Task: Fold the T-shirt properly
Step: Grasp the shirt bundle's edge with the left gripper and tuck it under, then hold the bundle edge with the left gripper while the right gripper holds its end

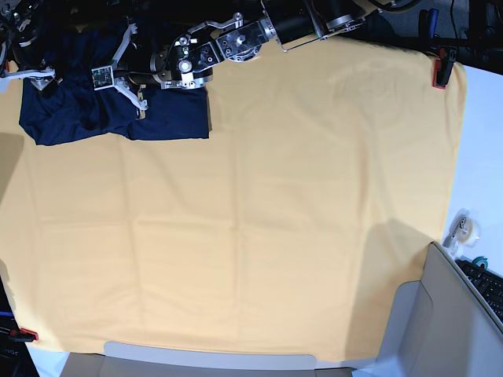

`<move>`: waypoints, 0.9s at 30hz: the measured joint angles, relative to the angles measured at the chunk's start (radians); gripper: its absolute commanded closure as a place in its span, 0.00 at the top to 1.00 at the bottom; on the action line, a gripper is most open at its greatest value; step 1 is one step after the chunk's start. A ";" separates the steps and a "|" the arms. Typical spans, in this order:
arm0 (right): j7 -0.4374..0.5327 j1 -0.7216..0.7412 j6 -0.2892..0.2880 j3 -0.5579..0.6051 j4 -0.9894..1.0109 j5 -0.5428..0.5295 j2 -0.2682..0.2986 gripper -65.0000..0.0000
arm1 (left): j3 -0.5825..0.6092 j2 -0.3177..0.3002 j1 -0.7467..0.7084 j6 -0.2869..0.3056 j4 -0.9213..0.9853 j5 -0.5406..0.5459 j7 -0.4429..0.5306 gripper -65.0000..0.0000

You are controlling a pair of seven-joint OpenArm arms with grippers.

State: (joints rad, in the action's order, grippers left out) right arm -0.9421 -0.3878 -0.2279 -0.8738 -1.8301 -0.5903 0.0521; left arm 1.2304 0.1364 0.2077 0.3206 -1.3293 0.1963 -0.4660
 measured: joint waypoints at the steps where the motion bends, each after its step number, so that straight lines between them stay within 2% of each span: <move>1: 0.000 0.000 0.000 0.000 0.000 0.000 0.000 0.66 | -0.001 0.000 0.000 0.000 -0.003 0.000 -0.001 0.00; 5: 0.000 0.001 0.000 0.000 0.000 0.000 0.000 0.66 | -0.053 -0.024 -0.006 0.009 -0.105 0.003 -0.002 0.02; 9: 0.000 0.002 0.000 0.000 0.000 0.000 0.000 0.66 | -0.145 -0.078 -0.005 -0.006 -0.249 0.002 -0.004 0.20; 13: -0.007 -0.001 -0.008 0.000 -0.017 -0.008 0.019 0.67 | -0.238 -0.122 -0.038 -0.006 -0.352 -0.001 -0.076 0.33; 17: 0.003 0.003 -0.064 -0.003 -0.068 -0.011 0.078 0.79 | -0.319 -0.179 -0.089 0.001 -0.421 0.001 -0.084 0.33; 18: 0.002 0.003 -0.086 -0.002 -0.069 -0.014 0.094 0.83 | -0.336 -0.196 -0.097 0.000 -0.426 0.001 -0.084 0.33; 20: -0.066 0.003 -0.153 -0.001 -0.066 -0.015 0.141 0.87 | -0.367 -0.227 -0.119 -0.002 -0.429 -0.002 -0.085 0.33; 26: -0.175 0.064 -0.430 -0.037 0.084 -0.098 0.264 0.87 | -0.435 -0.265 -0.191 0.002 -0.430 -0.001 -0.090 0.33; 27: -0.191 0.077 -0.441 -0.050 0.142 -0.094 0.277 0.87 | -0.444 -0.269 -0.199 0.000 -0.430 -0.002 -0.091 0.33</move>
State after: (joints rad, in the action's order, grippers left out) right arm -1.1332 -0.3111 -0.6689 -0.9241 -1.6886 -0.6846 0.3294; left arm 0.7868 -0.1322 0.0086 0.3210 -1.7588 0.1944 -0.5568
